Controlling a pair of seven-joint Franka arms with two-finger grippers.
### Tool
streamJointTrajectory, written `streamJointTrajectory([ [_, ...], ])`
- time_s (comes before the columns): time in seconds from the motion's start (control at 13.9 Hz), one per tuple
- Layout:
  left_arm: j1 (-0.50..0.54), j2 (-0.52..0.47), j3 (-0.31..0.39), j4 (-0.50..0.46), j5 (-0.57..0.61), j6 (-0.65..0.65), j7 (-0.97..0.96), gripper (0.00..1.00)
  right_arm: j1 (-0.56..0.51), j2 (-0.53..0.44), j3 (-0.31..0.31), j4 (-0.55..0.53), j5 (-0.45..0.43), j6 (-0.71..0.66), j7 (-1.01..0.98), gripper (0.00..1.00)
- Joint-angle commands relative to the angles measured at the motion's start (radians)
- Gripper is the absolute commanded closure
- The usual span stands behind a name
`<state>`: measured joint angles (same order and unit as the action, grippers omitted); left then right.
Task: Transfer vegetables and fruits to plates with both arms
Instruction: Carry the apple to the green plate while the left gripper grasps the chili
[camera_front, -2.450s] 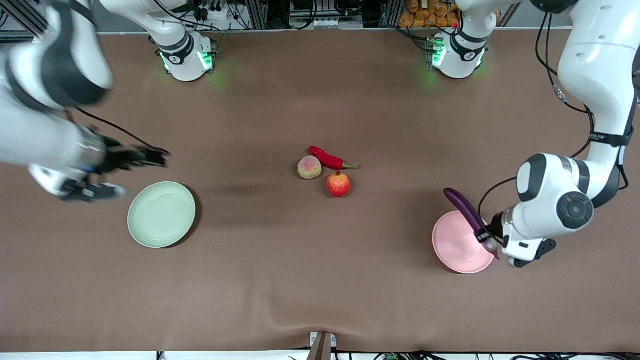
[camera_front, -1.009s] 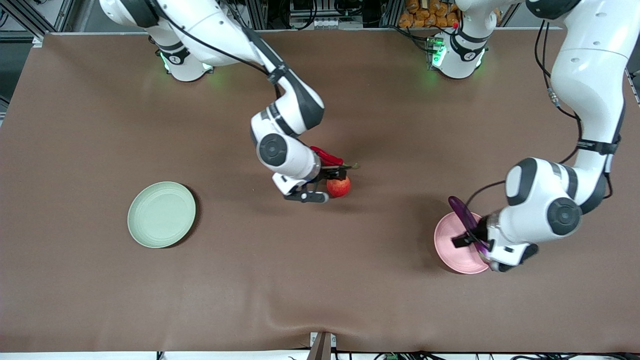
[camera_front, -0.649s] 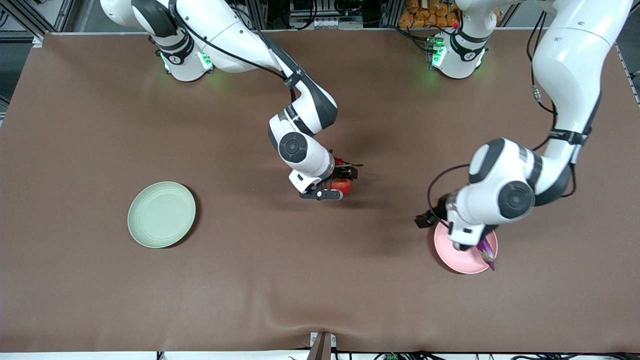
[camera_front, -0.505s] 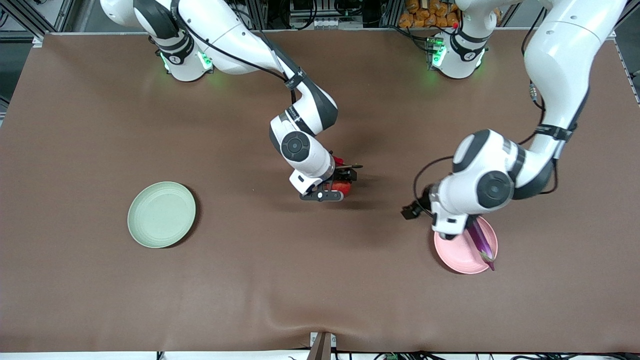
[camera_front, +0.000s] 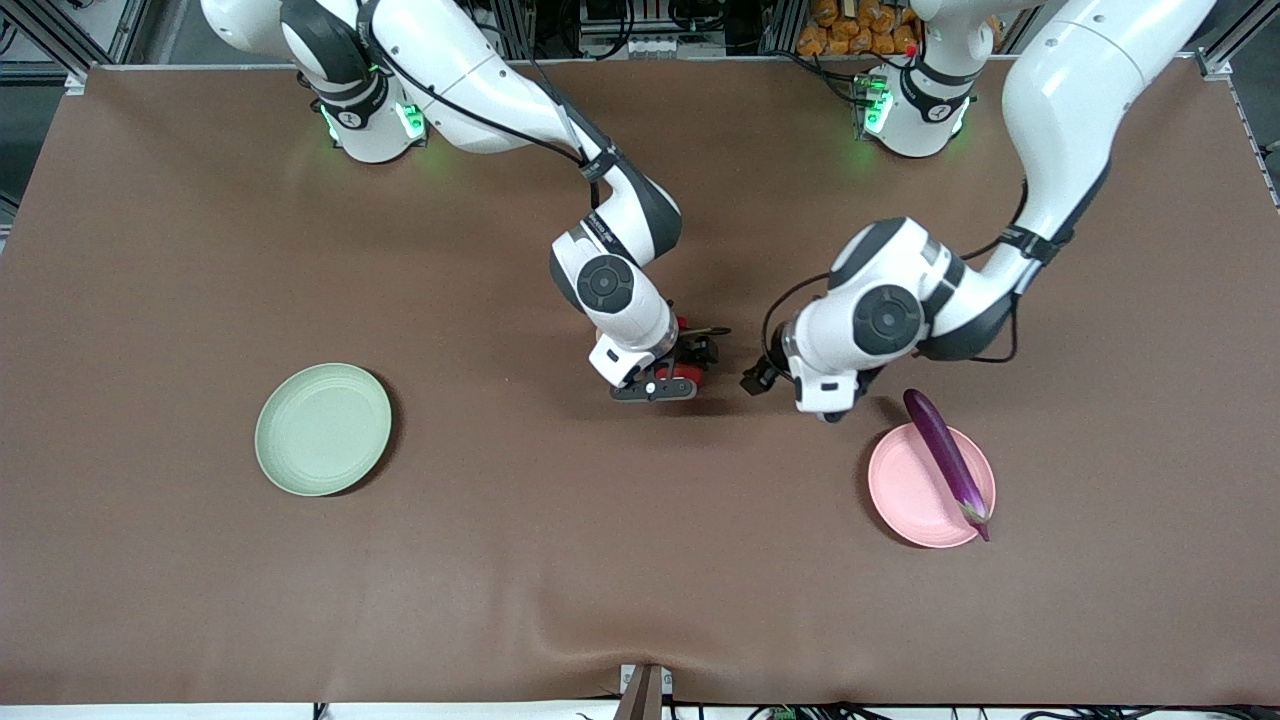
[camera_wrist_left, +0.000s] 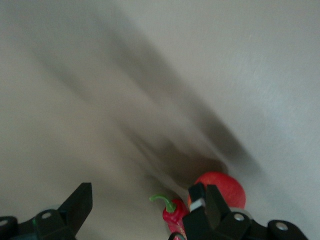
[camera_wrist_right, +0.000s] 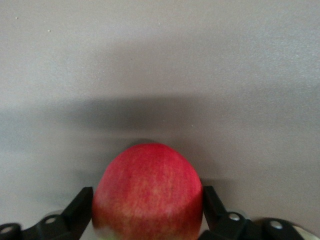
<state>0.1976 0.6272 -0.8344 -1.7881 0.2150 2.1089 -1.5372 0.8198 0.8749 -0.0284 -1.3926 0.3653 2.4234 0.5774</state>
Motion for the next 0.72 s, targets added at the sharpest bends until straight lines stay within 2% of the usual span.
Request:
streamJointTrajectory([
  [0.0, 0.006, -0.084, 0.001, -0.138, 0.003, 0.101, -0.058, 0.0, -0.005, 0.004, -0.005, 0.03, -0.006, -0.001, 0.012, 0.32],
  [0.14, 0.006, -0.089, 0.001, -0.183, 0.003, 0.155, -0.105, 0.0, -0.051, -0.03, -0.008, 0.029, -0.006, -0.027, 0.005, 0.32],
  [0.36, -0.027, -0.104, 0.001, -0.25, 0.003, 0.256, -0.199, 0.0, -0.137, -0.108, -0.01, 0.029, -0.016, -0.136, -0.019, 0.31],
  [0.65, -0.113, -0.084, 0.012, -0.264, 0.053, 0.332, -0.372, 0.0, -0.275, -0.174, -0.011, 0.029, -0.016, -0.275, -0.235, 0.31],
])
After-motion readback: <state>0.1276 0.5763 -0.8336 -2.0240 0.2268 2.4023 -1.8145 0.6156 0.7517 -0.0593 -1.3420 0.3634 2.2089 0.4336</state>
